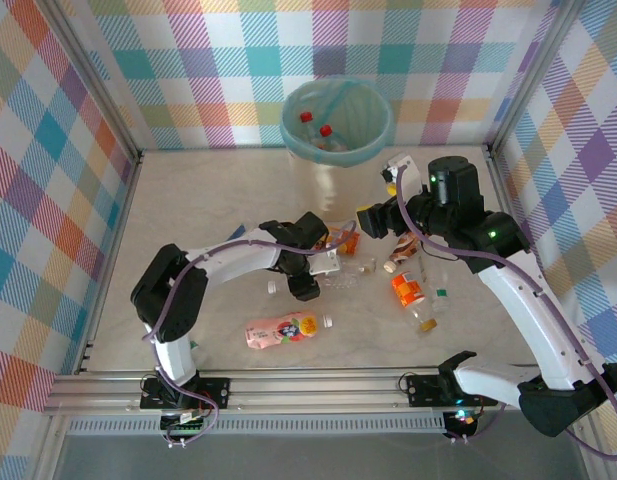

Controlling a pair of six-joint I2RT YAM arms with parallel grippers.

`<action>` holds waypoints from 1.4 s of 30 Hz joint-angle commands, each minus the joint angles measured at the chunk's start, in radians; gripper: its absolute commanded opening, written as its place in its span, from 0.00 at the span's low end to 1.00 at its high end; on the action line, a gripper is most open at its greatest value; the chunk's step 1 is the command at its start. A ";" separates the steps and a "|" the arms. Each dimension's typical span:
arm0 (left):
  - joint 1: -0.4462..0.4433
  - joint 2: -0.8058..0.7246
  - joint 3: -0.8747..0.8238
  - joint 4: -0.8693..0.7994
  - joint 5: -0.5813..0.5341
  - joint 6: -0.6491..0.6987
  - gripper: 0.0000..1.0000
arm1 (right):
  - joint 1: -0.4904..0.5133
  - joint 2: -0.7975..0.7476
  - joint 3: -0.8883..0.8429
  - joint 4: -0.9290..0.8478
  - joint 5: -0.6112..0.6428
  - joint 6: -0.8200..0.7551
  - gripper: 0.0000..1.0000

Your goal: Put the plastic bottles in the bin

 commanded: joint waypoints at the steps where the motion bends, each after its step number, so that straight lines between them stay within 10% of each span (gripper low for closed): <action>1: 0.010 -0.107 0.003 -0.008 0.028 0.006 0.58 | -0.004 -0.011 0.029 -0.004 -0.013 0.002 0.85; 24: 0.041 -0.604 -0.039 0.461 0.213 -0.494 0.56 | -0.002 0.037 0.118 0.323 -0.406 0.368 0.90; 42: 0.032 -0.639 -0.036 0.449 0.232 -0.517 0.56 | 0.014 0.099 0.133 0.369 -0.491 0.496 0.79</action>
